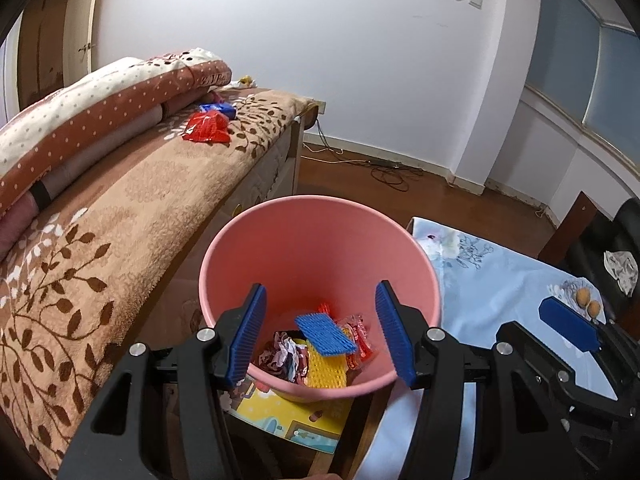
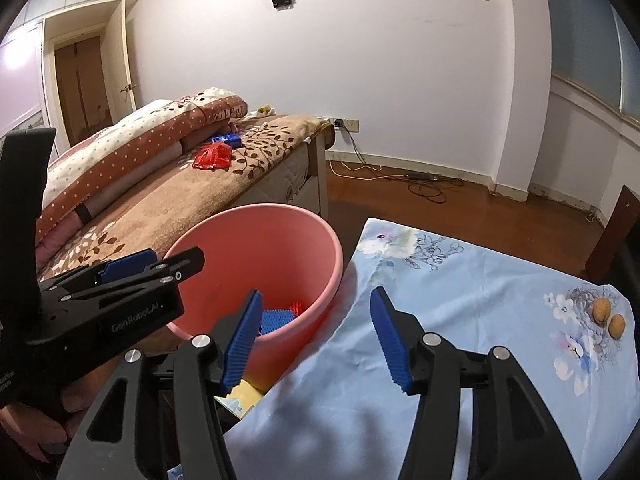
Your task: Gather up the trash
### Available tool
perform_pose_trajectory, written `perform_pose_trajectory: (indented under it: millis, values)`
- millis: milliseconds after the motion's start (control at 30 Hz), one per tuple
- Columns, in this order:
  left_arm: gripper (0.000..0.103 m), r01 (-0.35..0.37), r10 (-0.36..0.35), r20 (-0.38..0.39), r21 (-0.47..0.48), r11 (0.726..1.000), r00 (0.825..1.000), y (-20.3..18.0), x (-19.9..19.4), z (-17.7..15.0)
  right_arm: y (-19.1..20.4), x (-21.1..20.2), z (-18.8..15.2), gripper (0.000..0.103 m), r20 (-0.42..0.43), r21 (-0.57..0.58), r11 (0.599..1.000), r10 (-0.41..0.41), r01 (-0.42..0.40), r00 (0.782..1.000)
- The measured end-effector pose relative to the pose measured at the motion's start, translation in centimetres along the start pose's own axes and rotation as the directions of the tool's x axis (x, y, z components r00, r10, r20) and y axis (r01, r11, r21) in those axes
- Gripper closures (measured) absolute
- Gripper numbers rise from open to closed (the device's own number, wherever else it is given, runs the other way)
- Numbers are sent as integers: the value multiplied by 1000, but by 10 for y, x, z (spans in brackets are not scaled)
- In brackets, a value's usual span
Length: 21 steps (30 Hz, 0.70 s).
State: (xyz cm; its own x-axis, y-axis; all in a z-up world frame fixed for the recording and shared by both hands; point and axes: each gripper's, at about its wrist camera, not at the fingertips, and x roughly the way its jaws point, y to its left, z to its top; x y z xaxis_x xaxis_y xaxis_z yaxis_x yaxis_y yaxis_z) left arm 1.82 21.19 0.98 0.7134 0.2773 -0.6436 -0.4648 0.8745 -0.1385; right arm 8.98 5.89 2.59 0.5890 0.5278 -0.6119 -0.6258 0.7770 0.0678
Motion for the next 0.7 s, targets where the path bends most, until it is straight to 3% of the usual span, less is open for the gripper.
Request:
perform_pose_trajectory:
  millis: [700]
  values:
    - [46,-20,18,34,45,999,999,-19,-23,-3,-19,-23,-10,47,19,50,999,-15,14,1000]
